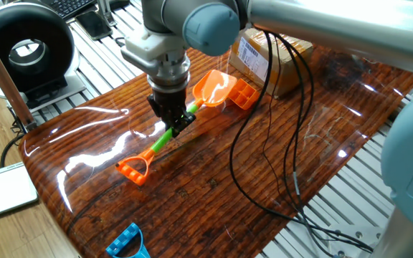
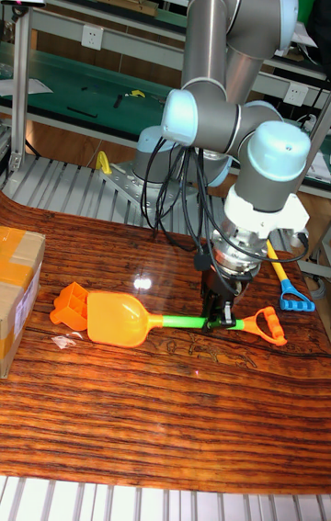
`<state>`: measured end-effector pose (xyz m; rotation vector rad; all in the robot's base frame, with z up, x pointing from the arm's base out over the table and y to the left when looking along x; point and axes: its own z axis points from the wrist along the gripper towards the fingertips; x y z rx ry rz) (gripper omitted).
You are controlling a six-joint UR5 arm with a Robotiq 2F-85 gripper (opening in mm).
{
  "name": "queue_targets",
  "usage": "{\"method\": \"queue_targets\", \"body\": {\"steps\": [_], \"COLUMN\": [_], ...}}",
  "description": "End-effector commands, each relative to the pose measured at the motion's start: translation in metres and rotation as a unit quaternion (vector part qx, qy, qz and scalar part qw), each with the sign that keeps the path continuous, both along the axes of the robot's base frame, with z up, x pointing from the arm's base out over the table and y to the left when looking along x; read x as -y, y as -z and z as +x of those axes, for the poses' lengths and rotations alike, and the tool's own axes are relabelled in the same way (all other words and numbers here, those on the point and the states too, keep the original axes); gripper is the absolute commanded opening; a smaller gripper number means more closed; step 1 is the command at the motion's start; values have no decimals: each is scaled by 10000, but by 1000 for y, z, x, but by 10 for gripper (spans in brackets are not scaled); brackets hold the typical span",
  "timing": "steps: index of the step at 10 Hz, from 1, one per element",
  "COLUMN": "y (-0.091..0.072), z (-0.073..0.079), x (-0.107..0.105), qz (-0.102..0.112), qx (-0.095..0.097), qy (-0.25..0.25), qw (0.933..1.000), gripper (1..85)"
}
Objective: Use a shovel to scoop up an object
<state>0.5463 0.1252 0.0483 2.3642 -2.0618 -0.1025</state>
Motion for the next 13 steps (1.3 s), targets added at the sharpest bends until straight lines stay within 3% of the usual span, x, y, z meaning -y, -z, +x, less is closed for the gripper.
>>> {"method": "queue_targets", "body": {"steps": [1, 2, 5, 9, 13], "y": [-8, -8, -10, -10, -15], "z": [7, 16, 21, 24, 28], "x": [-1, -5, -18, -20, -65], "qz": [50, 129, 377, 418, 907], "qx": [133, 285, 370, 421, 578], "qy": [242, 367, 443, 549, 577], "qw": [9996, 9988, 9976, 9967, 9925], "gripper": [13, 13, 13, 13, 13]}}
